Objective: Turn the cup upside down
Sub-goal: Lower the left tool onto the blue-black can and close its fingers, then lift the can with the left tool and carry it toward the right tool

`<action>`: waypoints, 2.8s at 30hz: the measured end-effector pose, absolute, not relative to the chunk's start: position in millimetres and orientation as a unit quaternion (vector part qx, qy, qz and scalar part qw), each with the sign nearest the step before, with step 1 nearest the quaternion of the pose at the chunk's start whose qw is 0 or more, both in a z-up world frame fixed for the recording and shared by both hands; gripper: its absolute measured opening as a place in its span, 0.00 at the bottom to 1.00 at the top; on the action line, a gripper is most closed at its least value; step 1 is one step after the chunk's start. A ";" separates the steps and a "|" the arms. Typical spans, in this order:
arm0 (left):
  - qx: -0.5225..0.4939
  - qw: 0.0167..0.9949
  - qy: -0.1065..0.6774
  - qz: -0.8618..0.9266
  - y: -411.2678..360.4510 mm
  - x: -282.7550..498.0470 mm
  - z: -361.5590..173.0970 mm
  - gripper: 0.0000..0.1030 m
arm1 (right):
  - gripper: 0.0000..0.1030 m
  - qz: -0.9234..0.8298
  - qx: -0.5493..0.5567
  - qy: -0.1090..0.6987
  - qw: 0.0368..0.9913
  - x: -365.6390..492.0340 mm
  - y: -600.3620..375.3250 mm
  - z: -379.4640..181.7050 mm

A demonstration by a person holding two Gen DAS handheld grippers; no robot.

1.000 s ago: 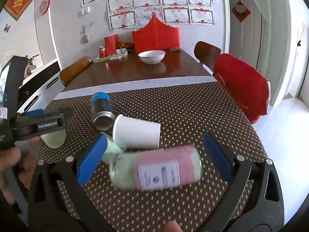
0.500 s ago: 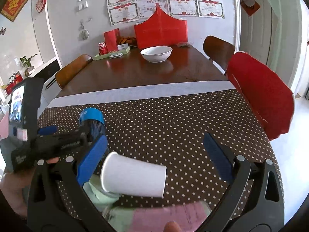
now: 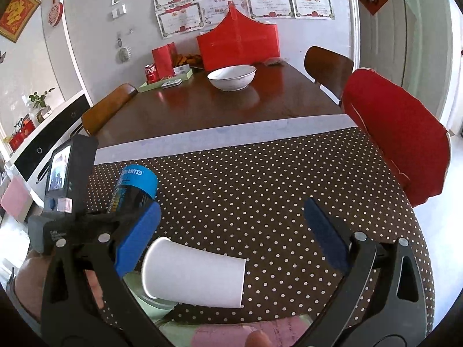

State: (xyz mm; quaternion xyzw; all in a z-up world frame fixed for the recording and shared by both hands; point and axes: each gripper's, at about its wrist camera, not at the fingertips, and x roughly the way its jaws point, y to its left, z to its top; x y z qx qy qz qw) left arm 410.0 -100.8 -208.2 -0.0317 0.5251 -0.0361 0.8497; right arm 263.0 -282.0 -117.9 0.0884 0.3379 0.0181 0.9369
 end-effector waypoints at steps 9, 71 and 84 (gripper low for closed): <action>-0.021 0.853 0.519 -0.053 -85.4 360.3 -200.7 0.65 | 0.94 0.017 0.088 0.340 0.936 240.8 -274.3 -113.9; -0.022 0.935 0.354 0.029 122.3 74.7 -110.3 0.80 | 0.94 0.092 0.002 0.408 0.908 68.4 -103.4 -118.0; -0.025 0.931 0.362 0.036 117.3 76.5 -117.0 0.80 | 0.94 0.146 -0.069 0.421 0.893 79.8 -99.4 -127.8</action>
